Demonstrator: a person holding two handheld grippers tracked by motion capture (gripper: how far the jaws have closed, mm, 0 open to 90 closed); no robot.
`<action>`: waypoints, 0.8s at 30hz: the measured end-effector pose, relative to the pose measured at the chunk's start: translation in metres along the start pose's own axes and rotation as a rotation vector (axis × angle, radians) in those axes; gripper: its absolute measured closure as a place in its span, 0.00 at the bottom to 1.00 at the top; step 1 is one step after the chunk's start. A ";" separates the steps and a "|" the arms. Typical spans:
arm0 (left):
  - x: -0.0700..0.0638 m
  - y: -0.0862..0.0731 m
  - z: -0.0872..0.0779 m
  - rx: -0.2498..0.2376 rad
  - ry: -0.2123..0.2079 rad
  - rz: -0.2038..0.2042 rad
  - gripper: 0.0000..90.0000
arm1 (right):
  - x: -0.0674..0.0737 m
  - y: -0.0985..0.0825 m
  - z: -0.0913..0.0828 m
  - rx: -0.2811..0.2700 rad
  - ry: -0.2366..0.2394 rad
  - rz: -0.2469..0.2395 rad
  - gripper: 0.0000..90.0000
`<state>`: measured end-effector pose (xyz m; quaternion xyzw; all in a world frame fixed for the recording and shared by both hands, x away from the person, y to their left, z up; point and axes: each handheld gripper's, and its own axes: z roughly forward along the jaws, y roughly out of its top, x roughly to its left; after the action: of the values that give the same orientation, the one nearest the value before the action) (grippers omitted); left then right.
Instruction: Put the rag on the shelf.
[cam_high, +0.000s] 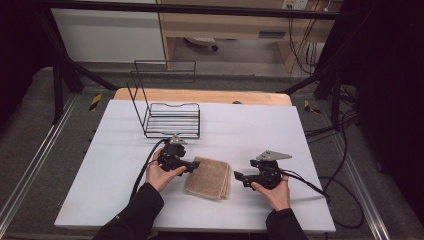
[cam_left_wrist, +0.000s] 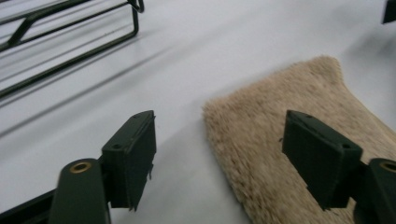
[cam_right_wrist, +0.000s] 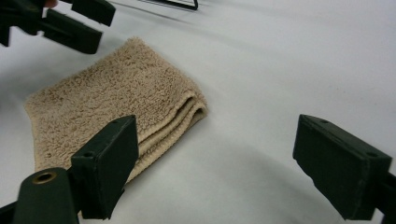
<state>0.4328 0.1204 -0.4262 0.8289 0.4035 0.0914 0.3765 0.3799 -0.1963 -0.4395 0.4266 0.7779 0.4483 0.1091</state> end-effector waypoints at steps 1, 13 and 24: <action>0.001 0.001 0.002 -0.003 0.004 -0.004 0.36 | 0.000 0.000 0.000 0.000 0.000 -0.003 0.15; 0.004 0.000 0.023 0.046 -0.027 -0.025 0.68 | 0.000 0.000 0.000 0.003 0.009 0.017 0.11; -0.002 -0.001 0.025 0.060 -0.036 -0.013 0.87 | 0.002 0.006 0.006 0.017 0.001 0.033 0.12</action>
<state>0.4426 0.1057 -0.4443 0.8388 0.4045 0.0619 0.3591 0.3851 -0.1895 -0.4382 0.4403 0.7746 0.4434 0.0977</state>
